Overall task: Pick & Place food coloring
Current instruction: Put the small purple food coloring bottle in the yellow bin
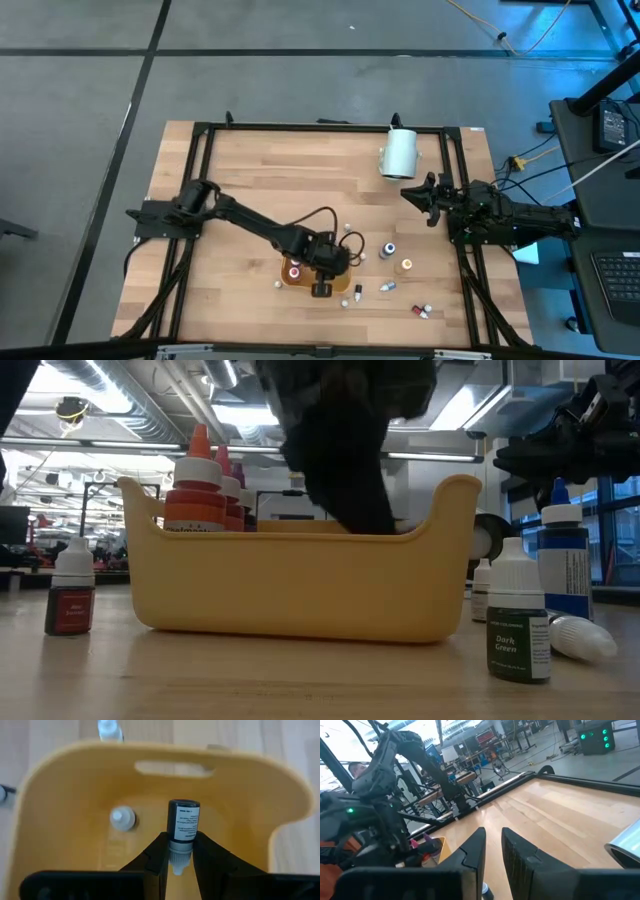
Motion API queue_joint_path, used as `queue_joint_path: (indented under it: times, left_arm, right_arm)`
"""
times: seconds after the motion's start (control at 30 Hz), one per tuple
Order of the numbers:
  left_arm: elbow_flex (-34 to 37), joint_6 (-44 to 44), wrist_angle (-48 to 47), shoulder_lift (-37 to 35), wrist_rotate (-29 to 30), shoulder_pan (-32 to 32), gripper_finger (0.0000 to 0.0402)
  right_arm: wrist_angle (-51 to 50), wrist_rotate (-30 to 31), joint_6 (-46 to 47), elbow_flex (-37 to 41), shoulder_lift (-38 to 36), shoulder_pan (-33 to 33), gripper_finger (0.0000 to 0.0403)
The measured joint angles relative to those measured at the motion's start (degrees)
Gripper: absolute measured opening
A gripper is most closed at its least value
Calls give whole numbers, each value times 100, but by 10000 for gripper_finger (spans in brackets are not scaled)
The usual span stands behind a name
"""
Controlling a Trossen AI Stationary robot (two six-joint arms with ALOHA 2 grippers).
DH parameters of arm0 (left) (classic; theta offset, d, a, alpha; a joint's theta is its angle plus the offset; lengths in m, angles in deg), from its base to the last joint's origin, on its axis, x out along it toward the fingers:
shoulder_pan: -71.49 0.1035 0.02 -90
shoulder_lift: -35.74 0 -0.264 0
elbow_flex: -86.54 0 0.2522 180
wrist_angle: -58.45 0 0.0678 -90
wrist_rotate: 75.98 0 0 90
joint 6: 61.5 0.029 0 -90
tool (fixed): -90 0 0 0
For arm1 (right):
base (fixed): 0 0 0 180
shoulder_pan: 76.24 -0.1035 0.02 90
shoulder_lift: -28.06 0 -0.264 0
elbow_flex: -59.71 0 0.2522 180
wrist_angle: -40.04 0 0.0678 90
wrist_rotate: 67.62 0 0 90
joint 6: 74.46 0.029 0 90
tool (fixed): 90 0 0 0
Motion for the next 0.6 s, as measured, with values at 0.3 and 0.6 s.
queue_joint_path:
  times: [0.3, 0.6]
  left_arm:
    - [-7, -188, 20, 254, 48, 28, 87]
    - [-2, -203, 32, 317, -22, 23, 96]
  right_arm:
    - [2, 3, 0, 0, 0, 0, 65]
    - [9, 1, -2, 0, 0, 0, 65]
